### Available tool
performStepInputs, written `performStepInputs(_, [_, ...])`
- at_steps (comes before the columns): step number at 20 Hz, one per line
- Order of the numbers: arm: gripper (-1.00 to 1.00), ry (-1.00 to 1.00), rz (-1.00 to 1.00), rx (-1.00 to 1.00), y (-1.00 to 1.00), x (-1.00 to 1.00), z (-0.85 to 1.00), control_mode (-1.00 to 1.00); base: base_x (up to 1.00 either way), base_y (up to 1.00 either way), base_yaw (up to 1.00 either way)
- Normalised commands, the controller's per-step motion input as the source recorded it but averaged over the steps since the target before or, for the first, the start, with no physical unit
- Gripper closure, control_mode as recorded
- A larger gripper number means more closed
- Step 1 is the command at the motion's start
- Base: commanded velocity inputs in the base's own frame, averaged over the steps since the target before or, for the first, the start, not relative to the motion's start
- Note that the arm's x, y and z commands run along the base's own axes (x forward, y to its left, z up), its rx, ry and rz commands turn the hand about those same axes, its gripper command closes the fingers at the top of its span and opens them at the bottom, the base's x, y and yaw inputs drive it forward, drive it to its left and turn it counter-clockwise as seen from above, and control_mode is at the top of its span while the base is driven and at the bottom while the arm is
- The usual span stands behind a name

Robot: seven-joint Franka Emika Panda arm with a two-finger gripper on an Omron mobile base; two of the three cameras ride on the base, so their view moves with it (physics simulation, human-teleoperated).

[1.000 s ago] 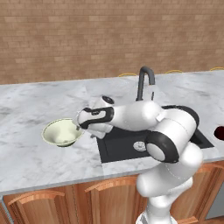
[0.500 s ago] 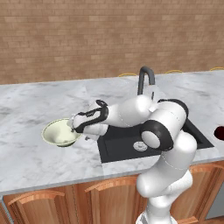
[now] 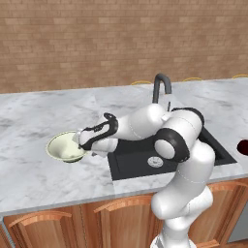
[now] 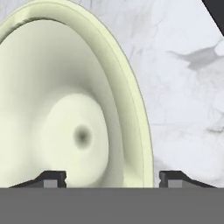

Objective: Clear the mugs and bowl far away from the sink.

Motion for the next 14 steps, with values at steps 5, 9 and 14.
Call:
performStepInputs(5, [1.0, 0.0, 0.0, 0.0, 0.0, 0.0, 0.0, -1.0, 0.0, 0.0, 0.0])
performStepInputs(9, [1.0, 0.0, 0.0, 0.0, 0.0, 0.01, 0.0, -1.0, 0.0, 0.0, 0.0])
performStepInputs(14, [1.0, 0.0, 0.0, 0.0, 0.0, 0.01, 0.29, -1.0, 0.0, 0.0, 0.0])
